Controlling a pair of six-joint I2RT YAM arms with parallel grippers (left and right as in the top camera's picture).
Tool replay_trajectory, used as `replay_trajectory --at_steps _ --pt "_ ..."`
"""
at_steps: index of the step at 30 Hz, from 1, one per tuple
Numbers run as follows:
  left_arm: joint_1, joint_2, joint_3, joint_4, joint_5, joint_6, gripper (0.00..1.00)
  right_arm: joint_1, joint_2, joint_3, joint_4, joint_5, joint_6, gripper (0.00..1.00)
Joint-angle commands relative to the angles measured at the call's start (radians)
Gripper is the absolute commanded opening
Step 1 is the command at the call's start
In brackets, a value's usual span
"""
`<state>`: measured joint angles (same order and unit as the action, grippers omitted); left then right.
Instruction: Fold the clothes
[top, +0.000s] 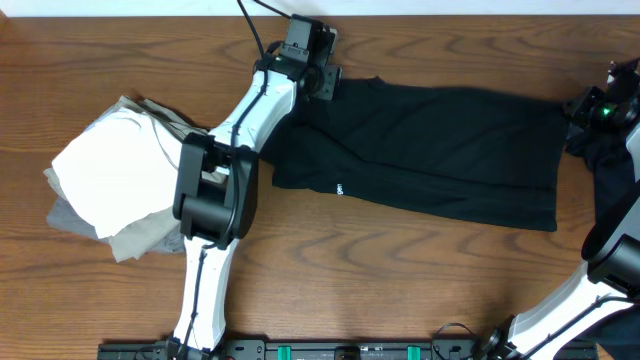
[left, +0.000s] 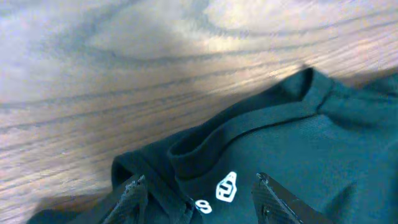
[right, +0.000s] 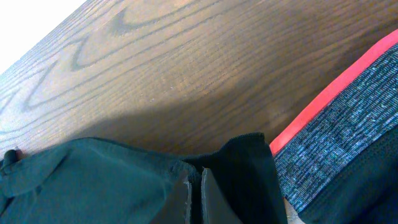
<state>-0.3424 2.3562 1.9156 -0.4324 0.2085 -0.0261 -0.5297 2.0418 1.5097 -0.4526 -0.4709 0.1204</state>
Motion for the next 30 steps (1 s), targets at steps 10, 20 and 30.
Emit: replay_trajectory --at_steps 10,20,30 --pt "-0.002 0.043 -0.002 0.054 0.016 -0.001 0.31 0.014 -0.006 0.009 -0.004 0.013 -0.017 0.01" --pt "0.0 0.011 -0.002 0.037 0.045 -0.001 0.06 0.013 -0.006 0.009 -0.009 0.037 -0.017 0.01" --pt "0.012 -0.172 -0.002 -0.074 0.041 0.043 0.06 -0.01 -0.045 0.009 -0.055 -0.006 -0.06 0.01"
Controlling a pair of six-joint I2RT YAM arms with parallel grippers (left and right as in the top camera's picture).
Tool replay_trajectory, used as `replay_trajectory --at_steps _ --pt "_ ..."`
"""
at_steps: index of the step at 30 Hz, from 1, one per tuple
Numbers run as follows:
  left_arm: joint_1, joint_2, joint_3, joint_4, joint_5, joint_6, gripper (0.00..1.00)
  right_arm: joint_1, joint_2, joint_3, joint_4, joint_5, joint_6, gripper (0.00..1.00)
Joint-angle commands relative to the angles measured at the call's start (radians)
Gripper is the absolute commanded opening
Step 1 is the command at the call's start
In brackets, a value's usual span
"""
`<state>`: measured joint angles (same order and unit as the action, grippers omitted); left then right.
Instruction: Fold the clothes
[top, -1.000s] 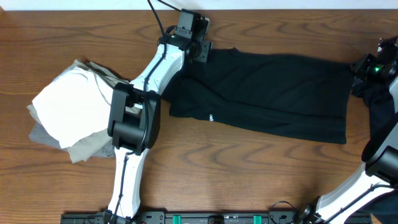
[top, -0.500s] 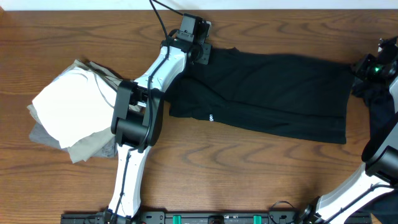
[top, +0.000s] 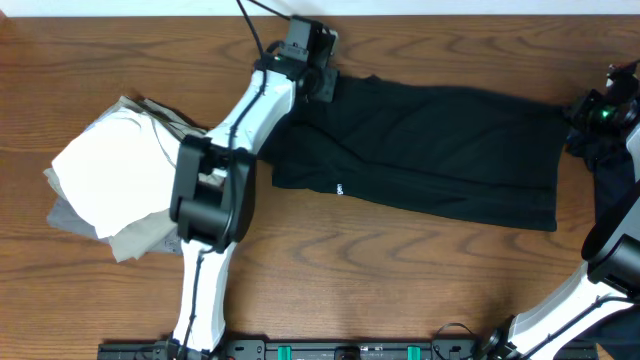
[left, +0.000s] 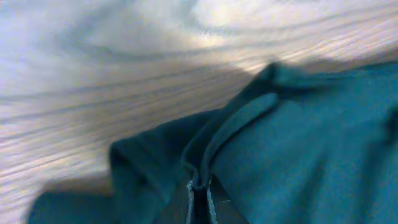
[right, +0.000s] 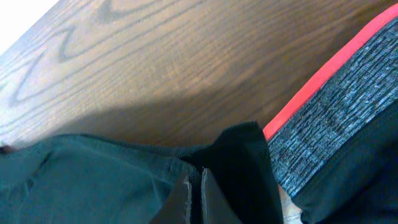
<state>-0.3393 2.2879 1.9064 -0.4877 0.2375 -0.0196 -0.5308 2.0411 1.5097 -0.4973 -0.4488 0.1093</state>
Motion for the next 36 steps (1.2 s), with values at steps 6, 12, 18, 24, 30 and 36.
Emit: replay_trajectory --at_steps 6,12,18,24,30,36 --pt "0.009 -0.174 0.007 -0.085 0.011 0.072 0.06 -0.014 -0.12 0.009 -0.1 -0.025 -0.102 0.01" --pt "0.009 -0.198 0.007 -0.151 -0.043 0.073 0.06 -0.014 -0.139 0.009 -0.2 0.009 -0.111 0.01" --pt "0.009 -0.27 0.007 -0.275 -0.048 0.102 0.06 -0.016 -0.139 0.009 -0.288 0.079 -0.111 0.01" --pt "0.008 -0.356 0.007 -0.41 -0.048 0.106 0.06 -0.016 -0.139 0.009 -0.36 0.088 -0.111 0.01" --pt "0.008 -0.37 0.007 -0.539 -0.049 0.106 0.06 -0.016 -0.139 0.009 -0.415 0.124 -0.142 0.01" --pt "0.008 -0.361 0.001 -0.64 -0.052 0.106 0.06 -0.016 -0.139 0.009 -0.45 0.124 -0.153 0.01"
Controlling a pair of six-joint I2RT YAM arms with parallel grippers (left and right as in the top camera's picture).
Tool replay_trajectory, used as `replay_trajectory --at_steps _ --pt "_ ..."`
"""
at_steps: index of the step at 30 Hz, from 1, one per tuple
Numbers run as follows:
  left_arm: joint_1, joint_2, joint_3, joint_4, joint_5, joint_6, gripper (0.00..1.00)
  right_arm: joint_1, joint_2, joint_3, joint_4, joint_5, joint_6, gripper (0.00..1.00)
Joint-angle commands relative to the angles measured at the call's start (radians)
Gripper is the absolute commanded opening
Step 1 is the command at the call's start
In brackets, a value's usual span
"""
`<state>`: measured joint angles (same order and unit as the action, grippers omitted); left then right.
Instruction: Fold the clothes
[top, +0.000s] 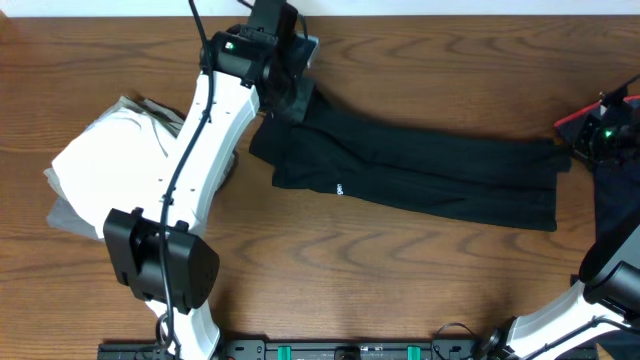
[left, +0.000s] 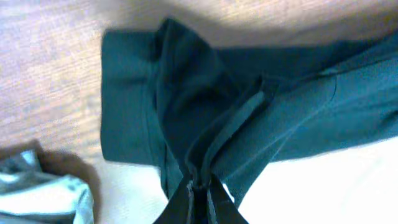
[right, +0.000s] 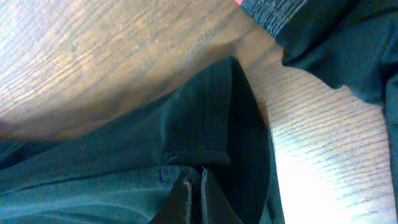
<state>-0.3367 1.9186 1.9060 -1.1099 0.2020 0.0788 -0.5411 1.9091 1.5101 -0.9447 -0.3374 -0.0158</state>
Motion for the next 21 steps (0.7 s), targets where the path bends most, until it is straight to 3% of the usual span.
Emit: replay_trajectory --at_steps 1,11,21 --pt "0.005 0.008 -0.002 -0.027 -0.017 0.007 0.06 -0.006 -0.007 0.008 -0.002 0.013 -0.027 0.01" --pt "0.003 0.01 -0.099 -0.044 -0.017 0.007 0.06 -0.003 -0.007 0.008 -0.002 0.012 -0.027 0.01" --pt "0.003 0.057 -0.118 0.164 -0.017 0.092 0.12 0.04 -0.006 0.006 0.057 0.014 -0.013 0.01"
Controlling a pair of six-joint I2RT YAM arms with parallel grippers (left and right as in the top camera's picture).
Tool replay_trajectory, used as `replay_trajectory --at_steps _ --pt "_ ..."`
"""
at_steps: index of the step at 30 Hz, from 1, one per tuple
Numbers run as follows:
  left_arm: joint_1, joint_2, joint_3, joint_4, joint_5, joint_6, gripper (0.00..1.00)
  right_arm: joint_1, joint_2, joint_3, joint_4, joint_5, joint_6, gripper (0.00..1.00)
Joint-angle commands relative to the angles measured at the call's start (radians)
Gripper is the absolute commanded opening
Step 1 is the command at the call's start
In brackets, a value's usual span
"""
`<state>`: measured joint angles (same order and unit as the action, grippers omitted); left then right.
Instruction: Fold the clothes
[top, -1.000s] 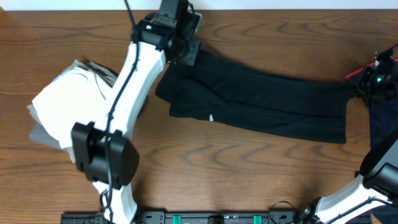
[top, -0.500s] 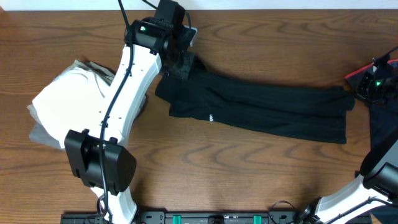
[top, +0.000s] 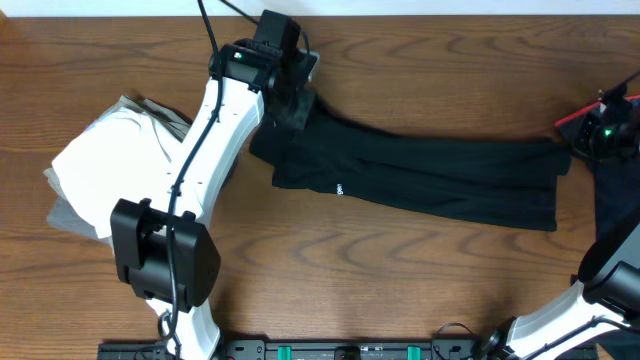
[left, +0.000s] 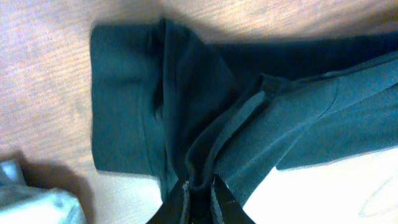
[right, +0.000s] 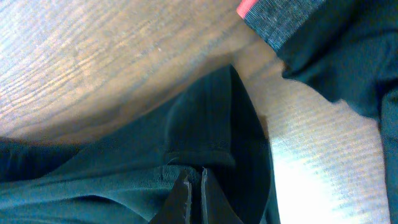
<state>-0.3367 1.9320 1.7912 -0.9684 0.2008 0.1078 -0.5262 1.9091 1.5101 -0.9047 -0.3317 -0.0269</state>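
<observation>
A black garment (top: 420, 170) lies stretched across the table's middle, its far edge lifted at both ends. My left gripper (top: 293, 105) is shut on its upper left corner; in the left wrist view the cloth (left: 205, 124) bunches into the gripper (left: 198, 185). My right gripper (top: 572, 148) is shut on the upper right corner, and the right wrist view shows a hemmed fold (right: 205, 149) pinched in that gripper (right: 194, 174).
A pile of white and grey clothes (top: 110, 180) sits at the left. A dark garment with a red-edged grey band (top: 612, 160) lies at the right edge, also seen as the red-edged band (right: 261, 15) in the right wrist view.
Little has changed. My left gripper has shifted slightly right and down with the cloth corner. The right gripper holds its corner in the same place.
The garment first lay flat with my left gripper open at its collar and the right shut on its right corner. Then the left gripper shut on the collar. After that both corners were raised off the table and the far edge drawn toward the near edge, where it still hangs.
</observation>
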Motion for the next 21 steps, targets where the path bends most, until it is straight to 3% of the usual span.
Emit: replay_trajectory --at_steps 1,12,21 --pt "0.003 0.055 -0.003 0.036 -0.018 0.077 0.11 0.028 -0.005 0.006 0.031 0.011 0.006 0.01" --pt "0.005 0.173 -0.003 0.141 -0.098 0.078 0.11 0.029 0.009 -0.018 0.084 0.213 0.082 0.01" --pt "0.005 0.176 -0.003 0.142 -0.109 0.079 0.11 0.03 0.091 -0.061 0.076 0.219 0.092 0.02"
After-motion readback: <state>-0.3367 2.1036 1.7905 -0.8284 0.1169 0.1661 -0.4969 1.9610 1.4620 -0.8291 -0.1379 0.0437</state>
